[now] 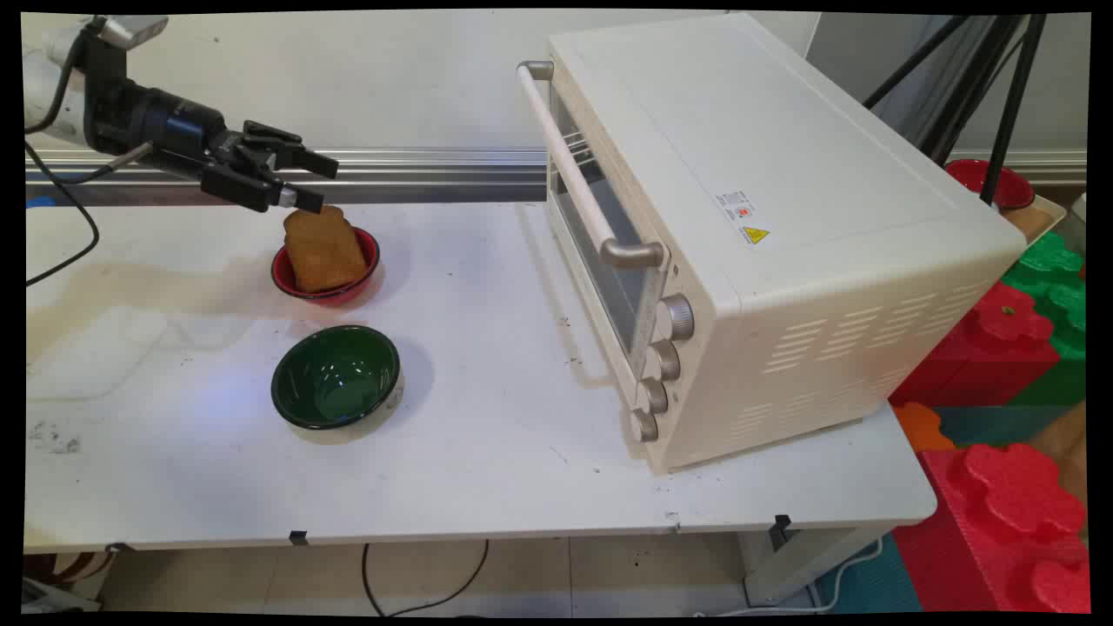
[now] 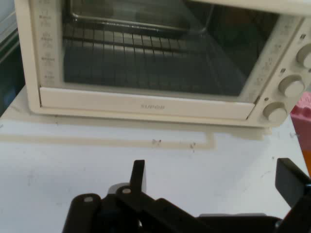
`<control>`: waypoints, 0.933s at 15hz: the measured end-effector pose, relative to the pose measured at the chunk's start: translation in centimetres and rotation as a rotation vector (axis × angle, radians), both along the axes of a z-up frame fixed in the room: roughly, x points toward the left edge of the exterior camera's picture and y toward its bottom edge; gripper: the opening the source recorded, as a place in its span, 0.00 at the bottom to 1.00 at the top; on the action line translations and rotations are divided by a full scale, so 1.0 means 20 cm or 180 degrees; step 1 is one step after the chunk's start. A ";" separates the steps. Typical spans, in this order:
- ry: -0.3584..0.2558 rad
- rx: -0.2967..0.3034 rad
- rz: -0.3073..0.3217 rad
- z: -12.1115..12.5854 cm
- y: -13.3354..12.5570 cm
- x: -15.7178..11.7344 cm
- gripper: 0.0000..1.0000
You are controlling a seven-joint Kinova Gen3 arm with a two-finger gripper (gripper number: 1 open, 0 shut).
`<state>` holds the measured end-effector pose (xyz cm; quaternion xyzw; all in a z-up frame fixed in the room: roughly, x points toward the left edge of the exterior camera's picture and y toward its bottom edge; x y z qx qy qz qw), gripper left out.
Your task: Open the oven
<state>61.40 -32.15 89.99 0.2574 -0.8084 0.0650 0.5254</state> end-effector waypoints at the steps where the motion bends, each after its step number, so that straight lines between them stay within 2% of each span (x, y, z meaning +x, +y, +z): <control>1: 0.0025 -0.0009 -0.0004 0.01 0.00 0.00 1.00; 8: 0.0328 -0.0162 -0.0023 0.13 -0.03 -0.03 1.00; 14: 0.0532 -0.0231 0.0014 0.23 -0.10 -0.15 1.00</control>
